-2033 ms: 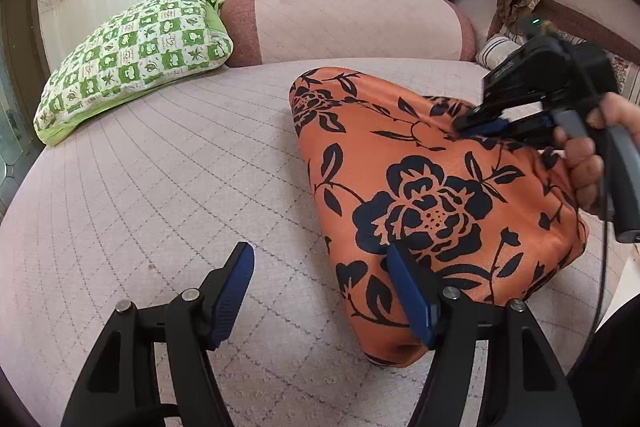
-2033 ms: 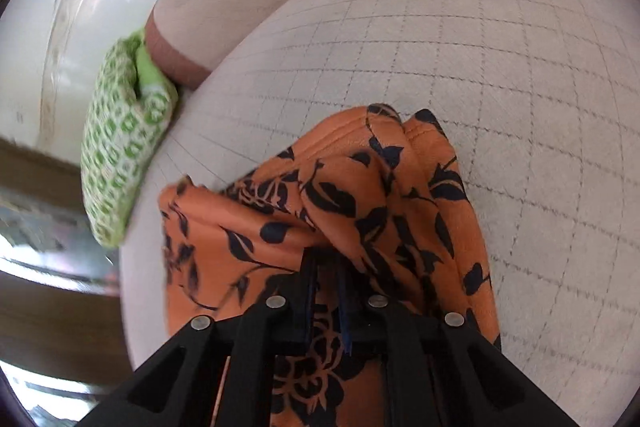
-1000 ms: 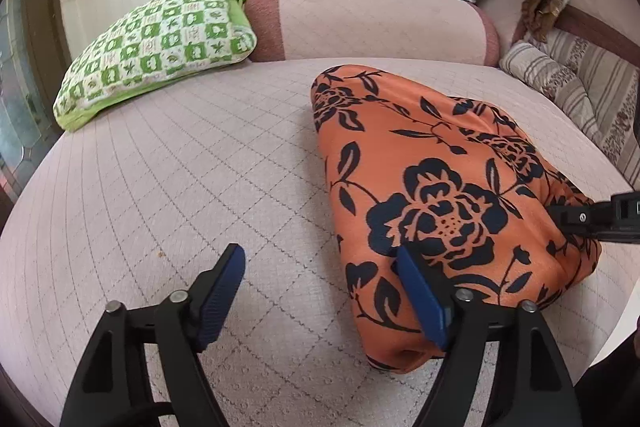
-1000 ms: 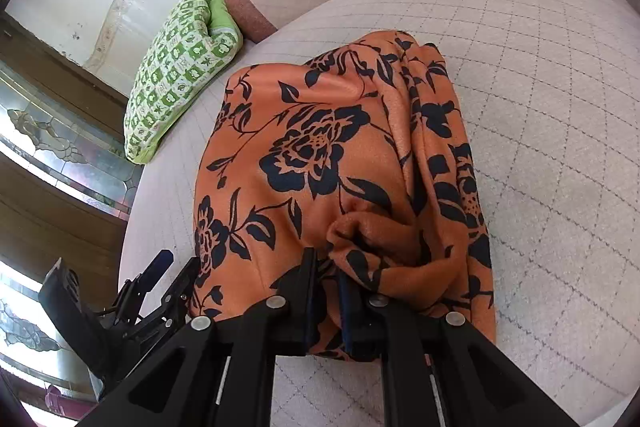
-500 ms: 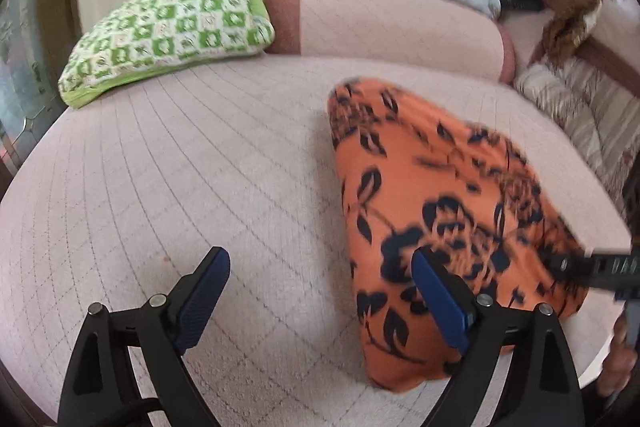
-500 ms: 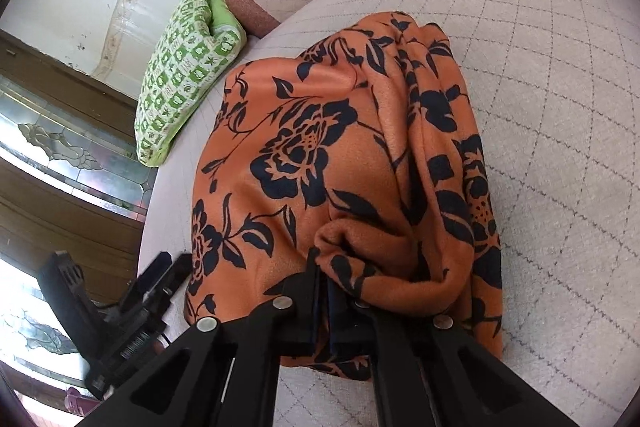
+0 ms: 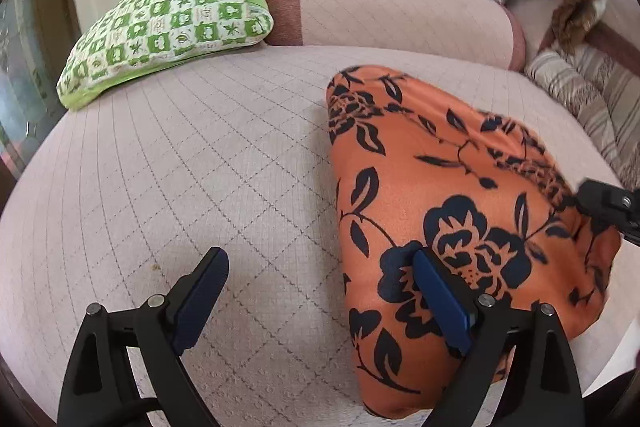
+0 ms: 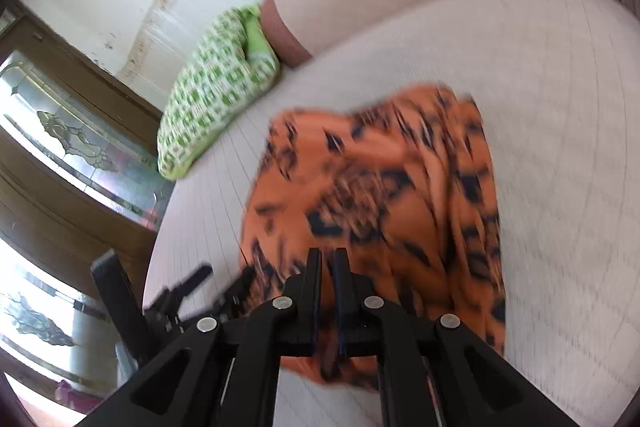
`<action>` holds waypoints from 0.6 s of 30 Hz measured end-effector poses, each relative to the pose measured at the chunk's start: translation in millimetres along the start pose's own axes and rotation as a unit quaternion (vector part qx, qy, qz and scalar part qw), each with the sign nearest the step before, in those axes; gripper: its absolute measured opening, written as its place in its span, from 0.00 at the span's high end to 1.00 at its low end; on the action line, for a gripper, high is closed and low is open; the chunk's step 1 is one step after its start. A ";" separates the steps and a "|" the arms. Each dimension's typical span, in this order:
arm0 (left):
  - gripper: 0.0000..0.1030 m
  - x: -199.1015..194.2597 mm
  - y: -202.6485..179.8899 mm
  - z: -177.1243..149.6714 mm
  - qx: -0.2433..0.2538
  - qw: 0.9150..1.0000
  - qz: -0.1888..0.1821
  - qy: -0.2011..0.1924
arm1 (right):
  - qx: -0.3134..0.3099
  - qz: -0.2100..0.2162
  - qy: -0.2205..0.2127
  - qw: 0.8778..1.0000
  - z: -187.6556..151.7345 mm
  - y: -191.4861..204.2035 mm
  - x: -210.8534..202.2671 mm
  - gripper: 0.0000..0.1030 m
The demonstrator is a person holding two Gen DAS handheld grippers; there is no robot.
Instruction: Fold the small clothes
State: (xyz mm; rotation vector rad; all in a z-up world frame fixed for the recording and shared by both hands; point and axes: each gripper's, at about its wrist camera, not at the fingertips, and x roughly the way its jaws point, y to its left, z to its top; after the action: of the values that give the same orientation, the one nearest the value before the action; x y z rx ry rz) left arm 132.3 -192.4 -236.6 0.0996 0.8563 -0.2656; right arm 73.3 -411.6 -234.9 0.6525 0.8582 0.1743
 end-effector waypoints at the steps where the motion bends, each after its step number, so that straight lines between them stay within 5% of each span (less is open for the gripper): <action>1: 0.09 -2.8 0.0 0.8 -0.001 1.000 -0.003 -0.009 | 0.004 -0.006 -0.011 1.000 3.2 1.7 1.4 0.92; 5: 0.09 1.5 -6.8 -1.4 0.021 1.000 -0.003 -0.005 | 0.052 -0.065 0.028 0.996 6.7 -17.0 32.9 0.92; 9: 0.09 6.3 -5.3 -2.1 0.012 1.000 -0.004 0.008 | 0.060 -0.059 0.035 0.996 9.5 -20.0 36.7 0.93; 18: 0.09 -8.8 -7.5 4.2 -0.001 1.000 0.007 -0.022 | 0.066 -0.043 -0.038 0.996 13.1 -11.1 13.6 0.92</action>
State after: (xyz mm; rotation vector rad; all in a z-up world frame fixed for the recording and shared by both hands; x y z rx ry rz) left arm 127.8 -198.8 -227.0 0.0971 0.8112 -0.2526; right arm 90.8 -421.1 -244.1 0.7393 0.8281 0.0162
